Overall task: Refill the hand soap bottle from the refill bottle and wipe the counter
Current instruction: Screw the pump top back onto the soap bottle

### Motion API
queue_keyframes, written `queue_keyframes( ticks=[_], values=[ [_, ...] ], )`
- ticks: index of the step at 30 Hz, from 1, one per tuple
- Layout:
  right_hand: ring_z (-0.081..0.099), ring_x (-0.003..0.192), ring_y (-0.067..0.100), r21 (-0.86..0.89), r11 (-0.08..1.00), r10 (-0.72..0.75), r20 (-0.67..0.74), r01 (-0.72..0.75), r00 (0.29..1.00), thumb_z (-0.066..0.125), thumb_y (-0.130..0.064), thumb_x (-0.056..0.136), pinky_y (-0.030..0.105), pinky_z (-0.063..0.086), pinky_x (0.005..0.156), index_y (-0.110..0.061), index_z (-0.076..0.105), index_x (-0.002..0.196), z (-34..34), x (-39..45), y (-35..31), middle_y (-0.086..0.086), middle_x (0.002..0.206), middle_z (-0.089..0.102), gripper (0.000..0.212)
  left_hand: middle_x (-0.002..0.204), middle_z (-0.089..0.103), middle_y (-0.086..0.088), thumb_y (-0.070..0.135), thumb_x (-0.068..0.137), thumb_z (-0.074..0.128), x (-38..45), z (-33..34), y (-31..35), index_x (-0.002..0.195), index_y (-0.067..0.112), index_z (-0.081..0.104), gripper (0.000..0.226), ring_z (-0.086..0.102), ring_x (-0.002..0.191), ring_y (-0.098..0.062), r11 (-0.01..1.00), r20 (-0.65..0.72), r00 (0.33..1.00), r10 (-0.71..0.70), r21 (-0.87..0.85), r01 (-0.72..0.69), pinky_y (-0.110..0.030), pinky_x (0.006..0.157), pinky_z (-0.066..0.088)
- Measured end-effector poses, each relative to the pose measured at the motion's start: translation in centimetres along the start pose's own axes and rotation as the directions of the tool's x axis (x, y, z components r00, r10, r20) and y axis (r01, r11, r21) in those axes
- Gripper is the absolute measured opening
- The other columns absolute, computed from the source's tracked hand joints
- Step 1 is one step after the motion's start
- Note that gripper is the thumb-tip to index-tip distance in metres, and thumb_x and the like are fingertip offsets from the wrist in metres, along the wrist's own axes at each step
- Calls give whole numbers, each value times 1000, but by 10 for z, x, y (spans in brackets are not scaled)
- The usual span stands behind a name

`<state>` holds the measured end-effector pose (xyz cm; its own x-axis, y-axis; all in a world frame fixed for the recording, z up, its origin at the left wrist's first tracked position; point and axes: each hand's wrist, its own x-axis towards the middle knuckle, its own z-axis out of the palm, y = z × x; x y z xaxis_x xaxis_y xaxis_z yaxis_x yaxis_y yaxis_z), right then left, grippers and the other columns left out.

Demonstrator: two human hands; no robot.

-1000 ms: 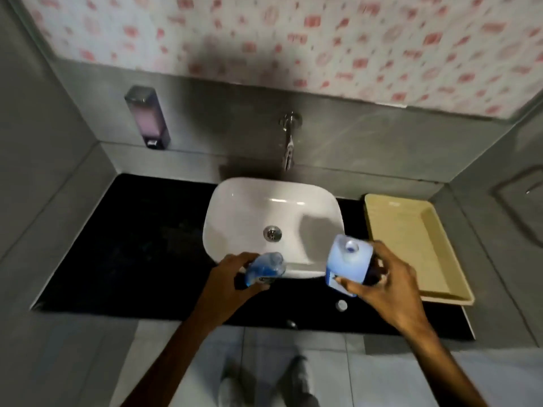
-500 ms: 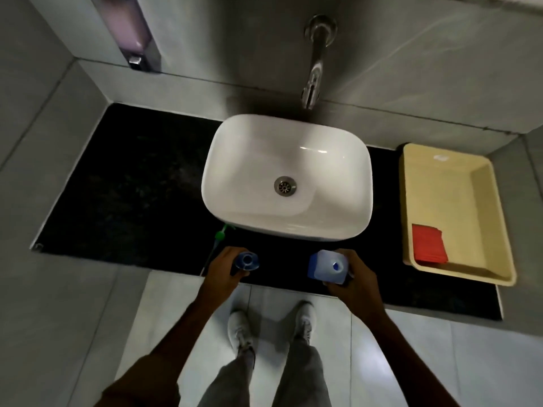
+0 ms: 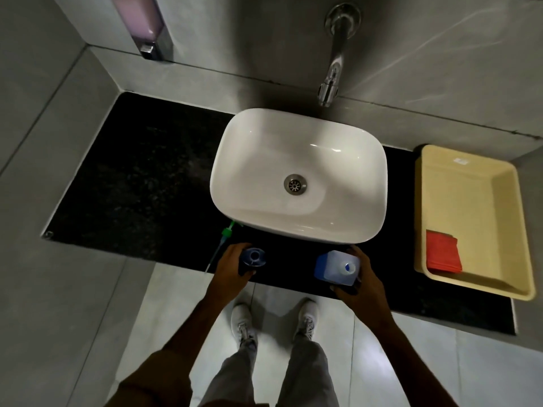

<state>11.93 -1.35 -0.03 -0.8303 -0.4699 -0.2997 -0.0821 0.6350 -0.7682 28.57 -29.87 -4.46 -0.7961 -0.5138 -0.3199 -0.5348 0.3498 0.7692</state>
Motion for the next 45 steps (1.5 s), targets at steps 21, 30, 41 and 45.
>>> queue_keyframes(
  ticks=[21,30,41,45],
  values=[
    [52,134,12,57,992,-115,81,111,990,77,-18,85,36,48,111,-32,49,146,162,-3,-100,-8,145,51,68,111,67,-18,14,87,70,43,-52,-12,109,8,67,24,67,101,-39,940,-261,951,-164,252,231,-46,87,57],
    [68,114,19,24,997,-71,69,70,995,82,-14,81,42,57,98,-16,64,133,159,4,-103,3,127,70,55,106,76,1,12,84,80,-43,-136,29,105,22,70,25,73,102,-11,817,-380,915,-138,-565,-112,-20,87,59],
    [66,96,-6,-35,997,-67,60,69,996,83,-21,79,2,46,80,-34,69,118,157,1,-112,-25,102,68,44,109,76,7,6,85,78,-45,-94,67,110,25,69,33,73,105,-12,793,-398,917,-21,-565,-227,-21,89,59],
    [68,104,7,-69,995,-76,46,79,996,83,-24,79,15,47,87,-28,68,124,158,2,-110,-8,117,73,48,110,76,5,13,86,78,-43,-83,65,118,21,67,35,73,105,-12,865,-395,917,54,-441,-241,-23,90,59]
  ],
)
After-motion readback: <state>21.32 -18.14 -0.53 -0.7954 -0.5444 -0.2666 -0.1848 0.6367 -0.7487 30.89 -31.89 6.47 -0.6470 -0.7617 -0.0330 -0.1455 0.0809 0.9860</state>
